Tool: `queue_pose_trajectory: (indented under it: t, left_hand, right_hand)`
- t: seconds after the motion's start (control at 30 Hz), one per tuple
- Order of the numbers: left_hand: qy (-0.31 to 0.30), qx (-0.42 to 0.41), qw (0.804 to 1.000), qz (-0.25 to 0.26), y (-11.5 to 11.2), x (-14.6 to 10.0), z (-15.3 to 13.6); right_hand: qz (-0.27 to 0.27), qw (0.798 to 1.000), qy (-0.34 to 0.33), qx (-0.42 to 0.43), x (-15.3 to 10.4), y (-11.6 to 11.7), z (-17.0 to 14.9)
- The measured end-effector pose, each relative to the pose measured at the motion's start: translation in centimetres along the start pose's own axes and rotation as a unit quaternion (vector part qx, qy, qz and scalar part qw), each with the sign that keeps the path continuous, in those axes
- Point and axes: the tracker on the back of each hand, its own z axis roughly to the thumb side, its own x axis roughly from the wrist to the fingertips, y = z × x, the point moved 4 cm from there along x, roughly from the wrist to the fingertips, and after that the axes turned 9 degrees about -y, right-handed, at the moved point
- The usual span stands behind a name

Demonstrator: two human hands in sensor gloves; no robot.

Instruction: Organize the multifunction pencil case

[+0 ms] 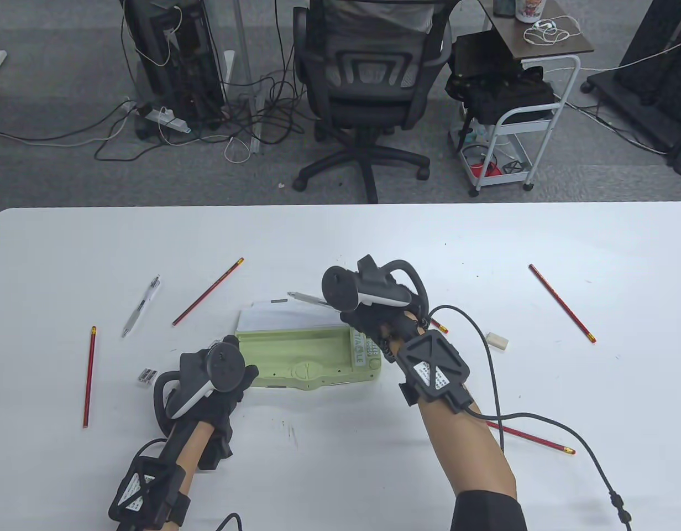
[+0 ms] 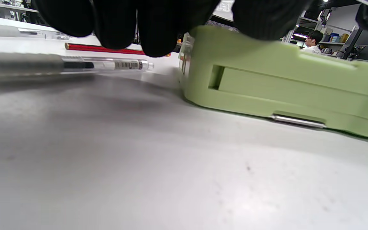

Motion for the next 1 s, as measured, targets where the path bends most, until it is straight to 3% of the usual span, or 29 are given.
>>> queue_pose_trajectory:
  t: [0.13, 0.3, 1.0]
  left_hand:
    - [-0.001, -0.001, 1.0, 0.001, 0.0, 0.0, 0.0]
    - [-0.003, -0.003, 1.0, 0.001, 0.0, 0.0, -0.1]
    - [-0.002, -0.002, 1.0, 0.0, 0.0, 0.0, -0.1]
  right_hand:
    - [0.025, 0.999, -0.02, -0.025, 0.2, 1.6, 2.9]
    - [0.032, 0.998, -0.024, -0.04, 1.0, 2.9, 4.2]
    - [0.022, 0.993, -0.016, -0.115, 2.2, 4.4, 5.3]
